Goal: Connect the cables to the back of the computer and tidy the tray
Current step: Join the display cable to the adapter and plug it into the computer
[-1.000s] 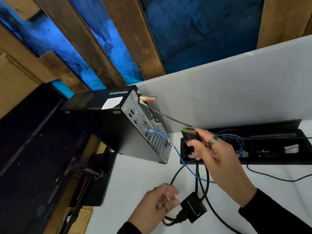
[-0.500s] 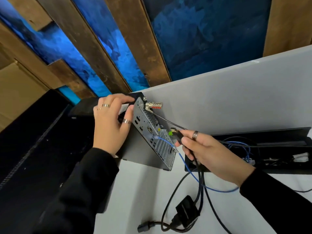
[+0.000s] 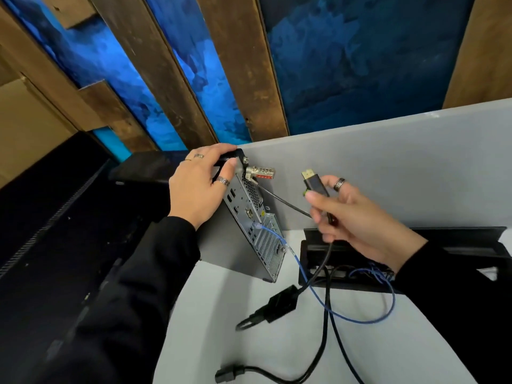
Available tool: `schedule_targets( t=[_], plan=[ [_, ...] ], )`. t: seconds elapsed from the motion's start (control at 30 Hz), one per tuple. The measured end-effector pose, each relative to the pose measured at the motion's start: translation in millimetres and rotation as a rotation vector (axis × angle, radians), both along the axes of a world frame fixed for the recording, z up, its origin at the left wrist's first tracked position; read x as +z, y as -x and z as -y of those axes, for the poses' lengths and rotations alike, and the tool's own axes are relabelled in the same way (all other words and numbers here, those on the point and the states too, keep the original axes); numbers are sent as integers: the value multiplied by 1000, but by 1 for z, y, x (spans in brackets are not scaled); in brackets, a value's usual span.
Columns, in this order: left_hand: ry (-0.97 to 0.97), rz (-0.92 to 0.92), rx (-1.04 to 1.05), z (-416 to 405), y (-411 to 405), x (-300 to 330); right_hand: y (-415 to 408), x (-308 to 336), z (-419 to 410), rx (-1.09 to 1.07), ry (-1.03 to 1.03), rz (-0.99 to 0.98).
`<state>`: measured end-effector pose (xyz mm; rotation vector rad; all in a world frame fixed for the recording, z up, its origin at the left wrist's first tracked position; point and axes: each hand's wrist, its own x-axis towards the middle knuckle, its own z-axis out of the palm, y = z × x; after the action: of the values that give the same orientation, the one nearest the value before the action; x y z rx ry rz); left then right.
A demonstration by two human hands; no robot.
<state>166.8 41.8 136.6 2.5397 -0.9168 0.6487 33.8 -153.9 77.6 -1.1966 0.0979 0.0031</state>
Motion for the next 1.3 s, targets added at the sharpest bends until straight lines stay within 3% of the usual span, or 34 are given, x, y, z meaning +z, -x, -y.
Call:
schedule_targets(
  t=[0.07, 0.17, 0.3, 0.43, 0.6, 0.9, 1.1, 1.17, 1.3],
  plan=[
    [11, 10, -1, 0, 0, -1, -3, 9, 10, -137, 164, 76],
    [16, 25, -19, 0, 0, -2, -8, 18, 21, -294, 647, 231],
    [31, 63, -75, -5, -2, -5, -6, 17, 12, -192, 1061, 249],
    [35, 128, -120, -8, -6, -9, 0, 8, -15, -113, 1245, 213],
    [33, 201, -129, -9, -7, -14, -2, -3, -40, -149, 1312, 282],
    [118, 306, -187, -7, -9, -21, -12, -10, -53, -227, 1406, 238],
    [155, 339, -223, -7, -14, -24, -24, -16, -58, -250, 1373, 295],
    [164, 352, -220, -7, -14, -25, -28, -19, -59, -227, 1258, 317],
    [179, 362, -218, -7, -14, -26, -31, -33, -58, -116, 680, 357]
  ],
)
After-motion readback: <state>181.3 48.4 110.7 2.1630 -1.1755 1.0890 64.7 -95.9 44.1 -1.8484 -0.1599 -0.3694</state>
